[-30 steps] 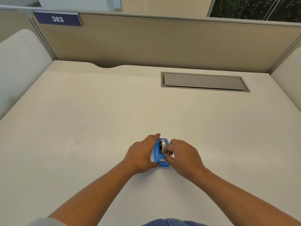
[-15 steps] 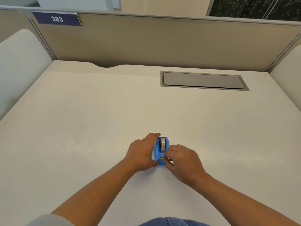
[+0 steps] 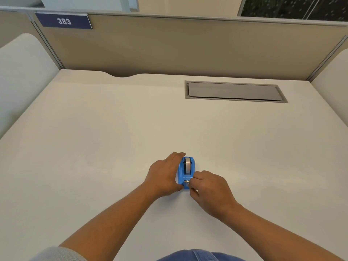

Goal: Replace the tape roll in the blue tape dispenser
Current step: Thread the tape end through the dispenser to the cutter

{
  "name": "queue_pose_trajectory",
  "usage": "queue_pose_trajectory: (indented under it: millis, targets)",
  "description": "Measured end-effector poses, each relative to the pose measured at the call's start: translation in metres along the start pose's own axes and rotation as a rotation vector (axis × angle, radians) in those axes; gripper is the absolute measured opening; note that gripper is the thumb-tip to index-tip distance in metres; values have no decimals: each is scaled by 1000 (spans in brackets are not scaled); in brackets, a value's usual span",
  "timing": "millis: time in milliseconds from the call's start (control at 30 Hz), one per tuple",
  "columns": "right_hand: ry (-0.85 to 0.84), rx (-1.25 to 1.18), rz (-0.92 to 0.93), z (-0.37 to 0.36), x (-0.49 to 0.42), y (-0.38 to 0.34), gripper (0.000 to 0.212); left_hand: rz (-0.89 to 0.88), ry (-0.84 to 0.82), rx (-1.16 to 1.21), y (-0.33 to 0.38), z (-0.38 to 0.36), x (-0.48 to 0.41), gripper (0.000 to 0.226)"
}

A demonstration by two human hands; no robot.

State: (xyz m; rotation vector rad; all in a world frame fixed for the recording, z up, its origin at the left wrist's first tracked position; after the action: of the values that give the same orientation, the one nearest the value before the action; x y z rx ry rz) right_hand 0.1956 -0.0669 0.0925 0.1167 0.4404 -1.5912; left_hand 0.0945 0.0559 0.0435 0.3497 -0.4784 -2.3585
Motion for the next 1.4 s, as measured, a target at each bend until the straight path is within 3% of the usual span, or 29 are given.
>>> queue_pose_trajectory:
  millis: [333,400,500,667,900,1033,1200,1400]
  targets:
    - [-87,-16,-23,-14,-1,3,10,9,10,12,0,0,0,99]
    - [-121,-43,-94,-18,3,8,3,6,14,18,0,1,0,98]
    - [-162,-163,-249,-22,13,14,10,-3,21,13,0,1,2,98]
    - [-117,-349,-469,-23,24,20,27,-2,14,6,0,0,2,100]
    - [-51,-600,-705,-26,20,20,33,7,9,22,1,0,2,99]
    - [-11,-355,-471,-23,16,16,32,15,20,52,2,1,2,96]
    - [67,-157,-264,-16,4,8,7,7,22,40,2,1,2,98]
    - [147,-78,-69,-11,6,4,10,10,26,39,1,0,2,99]
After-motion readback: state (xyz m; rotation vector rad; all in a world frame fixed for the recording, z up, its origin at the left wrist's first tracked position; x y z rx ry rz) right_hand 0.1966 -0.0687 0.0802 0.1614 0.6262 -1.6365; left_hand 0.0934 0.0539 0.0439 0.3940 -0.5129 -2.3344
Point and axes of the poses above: each hand's wrist, its own x-axis away from the middle knuckle, its own z-axis out of the back of the hand, y = z × x, the point moved 3 cm from there along -x, towards the middle knuckle, and after that the axes turned 11 degrees about y, right-handed, at the moved point
